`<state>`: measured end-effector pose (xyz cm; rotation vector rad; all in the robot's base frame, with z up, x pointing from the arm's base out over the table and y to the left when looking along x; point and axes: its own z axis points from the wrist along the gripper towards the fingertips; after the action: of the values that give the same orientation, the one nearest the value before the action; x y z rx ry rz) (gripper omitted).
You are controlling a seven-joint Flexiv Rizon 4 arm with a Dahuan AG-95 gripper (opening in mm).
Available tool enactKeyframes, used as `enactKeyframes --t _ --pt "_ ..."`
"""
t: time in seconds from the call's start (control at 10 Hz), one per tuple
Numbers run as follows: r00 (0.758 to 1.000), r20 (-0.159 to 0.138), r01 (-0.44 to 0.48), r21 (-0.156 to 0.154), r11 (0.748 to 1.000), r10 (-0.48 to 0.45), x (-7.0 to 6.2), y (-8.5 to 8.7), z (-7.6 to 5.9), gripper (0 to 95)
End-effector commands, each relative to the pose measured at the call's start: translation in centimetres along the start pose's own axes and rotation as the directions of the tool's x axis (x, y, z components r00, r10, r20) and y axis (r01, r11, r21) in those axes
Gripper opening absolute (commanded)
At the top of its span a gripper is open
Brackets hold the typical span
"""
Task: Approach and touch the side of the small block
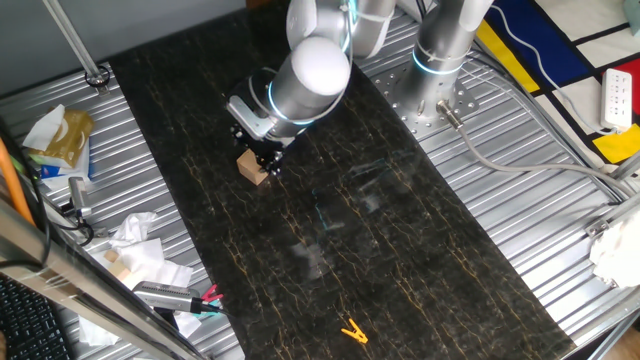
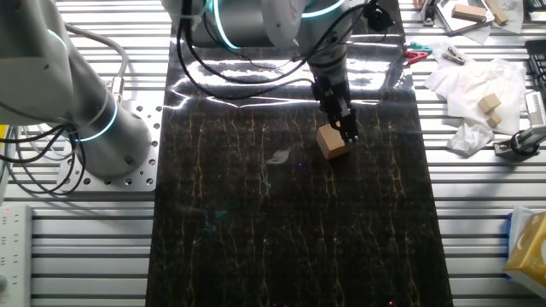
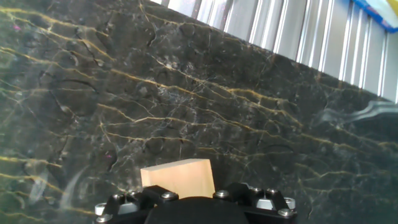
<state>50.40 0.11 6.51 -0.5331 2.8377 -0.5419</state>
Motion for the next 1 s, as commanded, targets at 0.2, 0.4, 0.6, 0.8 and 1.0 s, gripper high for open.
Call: enactKeyframes --t 0.2,0.4,0.6,0.8,1.0 --pt "0.998 -0.004 -0.07 -0.07 0.995 0.069 0.0 0.0 0.0 76.0" --pt "0.995 -0.016 -0.095 -0.089 0.991 0.094 -0.1 0.0 0.0 95.0" --pt "0.988 -0.027 -0.153 -0.169 0.974 0.151 -0.2 0.0 -0.3 95.0" --pt "0.979 -0.056 -0.203 -0.232 0.951 0.195 -0.4 -0.1 -1.2 95.0" --pt "0.972 -0.08 -0.234 -0.269 0.934 0.22 -0.7 -0.2 -2.3 76.0"
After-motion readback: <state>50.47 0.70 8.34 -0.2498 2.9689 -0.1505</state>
